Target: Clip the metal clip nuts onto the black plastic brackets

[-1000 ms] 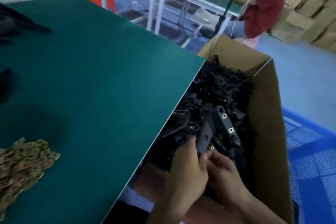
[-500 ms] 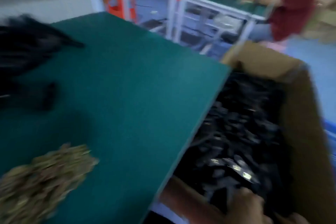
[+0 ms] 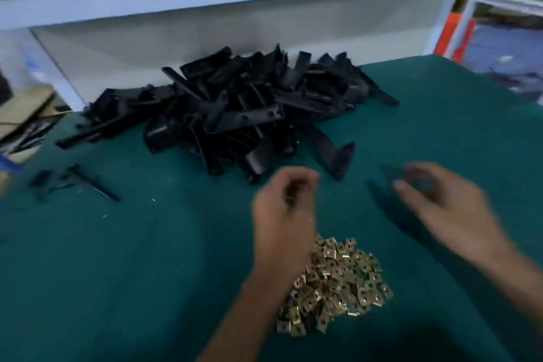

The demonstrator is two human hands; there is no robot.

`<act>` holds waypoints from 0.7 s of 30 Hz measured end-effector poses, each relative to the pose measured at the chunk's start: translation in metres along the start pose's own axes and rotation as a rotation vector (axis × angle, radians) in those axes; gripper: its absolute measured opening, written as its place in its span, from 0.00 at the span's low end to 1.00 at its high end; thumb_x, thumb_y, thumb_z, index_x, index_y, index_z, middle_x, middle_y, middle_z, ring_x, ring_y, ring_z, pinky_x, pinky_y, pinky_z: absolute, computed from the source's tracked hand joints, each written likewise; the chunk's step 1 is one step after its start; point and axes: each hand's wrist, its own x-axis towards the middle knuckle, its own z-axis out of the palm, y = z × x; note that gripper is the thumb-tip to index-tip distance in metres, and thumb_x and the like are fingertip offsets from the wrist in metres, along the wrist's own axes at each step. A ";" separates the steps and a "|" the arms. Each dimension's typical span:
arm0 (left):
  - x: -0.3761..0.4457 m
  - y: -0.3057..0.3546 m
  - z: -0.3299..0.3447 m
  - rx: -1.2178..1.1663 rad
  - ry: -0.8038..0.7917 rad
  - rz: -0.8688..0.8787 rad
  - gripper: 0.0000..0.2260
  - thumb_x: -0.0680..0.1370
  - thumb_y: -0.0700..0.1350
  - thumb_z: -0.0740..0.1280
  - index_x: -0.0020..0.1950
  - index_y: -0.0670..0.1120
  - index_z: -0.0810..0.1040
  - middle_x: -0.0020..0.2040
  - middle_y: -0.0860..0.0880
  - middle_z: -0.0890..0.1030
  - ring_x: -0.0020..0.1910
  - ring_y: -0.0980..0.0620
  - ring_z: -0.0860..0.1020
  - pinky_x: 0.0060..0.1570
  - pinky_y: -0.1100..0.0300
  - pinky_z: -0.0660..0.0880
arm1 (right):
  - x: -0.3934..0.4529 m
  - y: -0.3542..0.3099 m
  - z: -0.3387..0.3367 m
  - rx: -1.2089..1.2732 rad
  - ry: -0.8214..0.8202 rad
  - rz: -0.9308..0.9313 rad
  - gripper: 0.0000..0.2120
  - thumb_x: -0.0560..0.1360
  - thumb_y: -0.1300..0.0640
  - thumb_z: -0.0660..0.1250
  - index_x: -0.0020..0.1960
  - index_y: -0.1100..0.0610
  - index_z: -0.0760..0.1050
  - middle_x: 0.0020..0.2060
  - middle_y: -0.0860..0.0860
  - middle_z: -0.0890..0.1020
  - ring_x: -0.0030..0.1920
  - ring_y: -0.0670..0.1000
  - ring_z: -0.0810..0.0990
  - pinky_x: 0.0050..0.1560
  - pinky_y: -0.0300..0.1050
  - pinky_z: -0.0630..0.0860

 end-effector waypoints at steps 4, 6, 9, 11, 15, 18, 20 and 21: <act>0.021 -0.031 -0.053 0.108 0.325 0.025 0.12 0.79 0.31 0.64 0.46 0.47 0.81 0.38 0.52 0.81 0.30 0.61 0.72 0.27 0.71 0.67 | 0.083 -0.063 0.062 -0.166 -0.303 -0.027 0.39 0.72 0.30 0.68 0.76 0.49 0.68 0.72 0.52 0.66 0.73 0.58 0.62 0.72 0.54 0.63; 0.015 -0.043 -0.055 0.134 0.326 0.011 0.14 0.79 0.31 0.64 0.45 0.49 0.81 0.38 0.53 0.81 0.31 0.62 0.73 0.29 0.70 0.69 | 0.098 -0.067 0.076 -0.247 -0.296 -0.020 0.35 0.70 0.27 0.68 0.71 0.44 0.74 0.68 0.51 0.67 0.72 0.58 0.61 0.70 0.58 0.63; 0.017 -0.051 -0.058 0.127 0.315 -0.009 0.14 0.79 0.32 0.65 0.45 0.51 0.81 0.40 0.54 0.82 0.32 0.60 0.74 0.31 0.68 0.71 | 0.111 -0.067 0.082 -0.255 -0.380 -0.088 0.31 0.69 0.30 0.72 0.67 0.42 0.76 0.68 0.49 0.65 0.72 0.57 0.59 0.66 0.56 0.63; 0.018 -0.052 -0.057 0.126 0.289 -0.028 0.14 0.79 0.33 0.65 0.45 0.53 0.81 0.40 0.54 0.82 0.32 0.59 0.74 0.30 0.66 0.72 | 0.108 -0.059 0.078 -0.304 -0.601 -0.121 0.40 0.70 0.31 0.72 0.77 0.44 0.66 0.77 0.45 0.57 0.78 0.55 0.53 0.75 0.56 0.59; 0.018 -0.051 -0.061 0.117 0.268 -0.069 0.14 0.79 0.35 0.67 0.44 0.54 0.81 0.41 0.53 0.83 0.34 0.57 0.76 0.34 0.62 0.75 | 0.092 -0.041 0.060 -0.387 -0.578 -0.237 0.37 0.75 0.35 0.70 0.78 0.48 0.65 0.72 0.46 0.67 0.74 0.53 0.63 0.72 0.58 0.67; 0.019 -0.052 -0.065 0.080 0.314 -0.107 0.13 0.78 0.35 0.66 0.43 0.53 0.82 0.40 0.51 0.82 0.36 0.54 0.77 0.37 0.56 0.77 | 0.072 -0.044 0.053 -0.591 -0.339 -0.437 0.24 0.78 0.37 0.61 0.60 0.55 0.80 0.48 0.48 0.76 0.53 0.54 0.76 0.52 0.54 0.78; 0.018 -0.052 -0.067 0.050 0.310 -0.116 0.13 0.78 0.35 0.66 0.44 0.53 0.82 0.40 0.51 0.82 0.36 0.54 0.77 0.38 0.57 0.77 | 0.053 -0.041 0.052 -0.656 -0.155 -0.588 0.23 0.80 0.42 0.56 0.50 0.60 0.81 0.42 0.52 0.78 0.44 0.57 0.78 0.44 0.55 0.79; 0.016 -0.050 -0.068 0.049 0.294 -0.107 0.13 0.79 0.35 0.66 0.45 0.53 0.81 0.40 0.51 0.82 0.37 0.55 0.77 0.39 0.58 0.77 | 0.044 -0.042 0.050 -0.615 -0.067 -0.626 0.22 0.81 0.45 0.57 0.47 0.62 0.80 0.40 0.54 0.78 0.40 0.59 0.79 0.39 0.55 0.78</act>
